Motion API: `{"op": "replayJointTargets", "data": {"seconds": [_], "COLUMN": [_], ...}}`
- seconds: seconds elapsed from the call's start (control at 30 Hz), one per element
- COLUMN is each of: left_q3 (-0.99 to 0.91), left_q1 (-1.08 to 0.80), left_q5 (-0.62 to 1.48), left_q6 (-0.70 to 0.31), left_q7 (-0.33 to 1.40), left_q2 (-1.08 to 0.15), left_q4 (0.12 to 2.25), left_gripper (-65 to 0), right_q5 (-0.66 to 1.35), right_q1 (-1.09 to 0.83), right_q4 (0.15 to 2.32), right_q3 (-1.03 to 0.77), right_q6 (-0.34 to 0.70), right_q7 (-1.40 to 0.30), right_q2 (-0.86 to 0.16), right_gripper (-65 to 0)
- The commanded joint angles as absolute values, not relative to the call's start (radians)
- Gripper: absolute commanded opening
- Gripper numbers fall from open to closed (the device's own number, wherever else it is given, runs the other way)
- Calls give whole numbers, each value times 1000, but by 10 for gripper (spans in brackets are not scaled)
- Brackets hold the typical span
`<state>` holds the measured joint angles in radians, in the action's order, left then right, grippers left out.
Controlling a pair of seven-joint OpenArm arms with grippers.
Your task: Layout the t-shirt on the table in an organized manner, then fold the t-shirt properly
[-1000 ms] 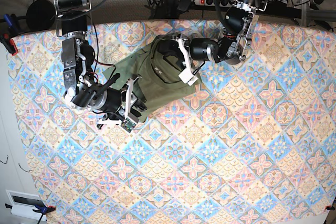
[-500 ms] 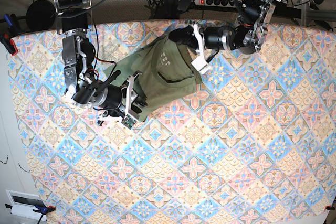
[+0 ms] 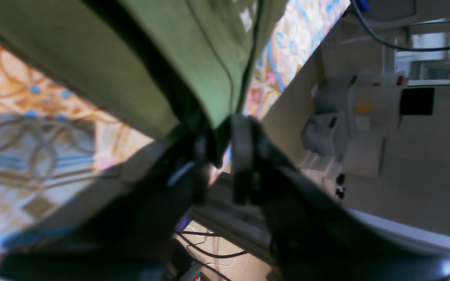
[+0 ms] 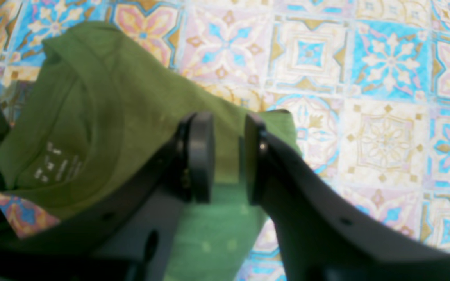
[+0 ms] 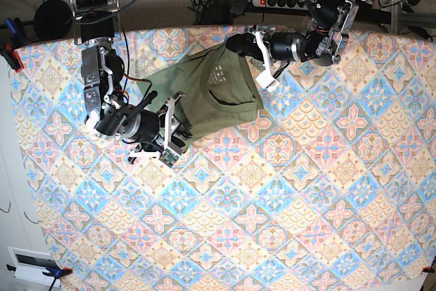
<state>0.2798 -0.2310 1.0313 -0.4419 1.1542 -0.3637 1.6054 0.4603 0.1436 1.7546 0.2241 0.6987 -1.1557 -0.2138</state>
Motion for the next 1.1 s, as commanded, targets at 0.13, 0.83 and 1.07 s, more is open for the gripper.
{"op": "replayJointTargets", "data": {"seconds": [0.13,0.83,1.07], "left_q3": [102,166,171], "left_q1": [-306,-387,-311], "left_q5": [1050,967,868], "left_q6": [-446,-447,-446], "left_q7": [1145,1145,1150], "left_q2": [-394,-381,-289], "left_q4": [1626,1856,1762], "left_gripper": [-354,-650,-650], "right_q5": [476,338,183], "right_q1": [168,358,414], "right_q4": [1764,1508,1411], "right_q3": [220,341,495], "right_q6": [698,698,698], "right_q7": [-1133,-1055,-1013], "right_q2": [-213,-157,-143], "right_gripper": [-520,-523,-523]}}
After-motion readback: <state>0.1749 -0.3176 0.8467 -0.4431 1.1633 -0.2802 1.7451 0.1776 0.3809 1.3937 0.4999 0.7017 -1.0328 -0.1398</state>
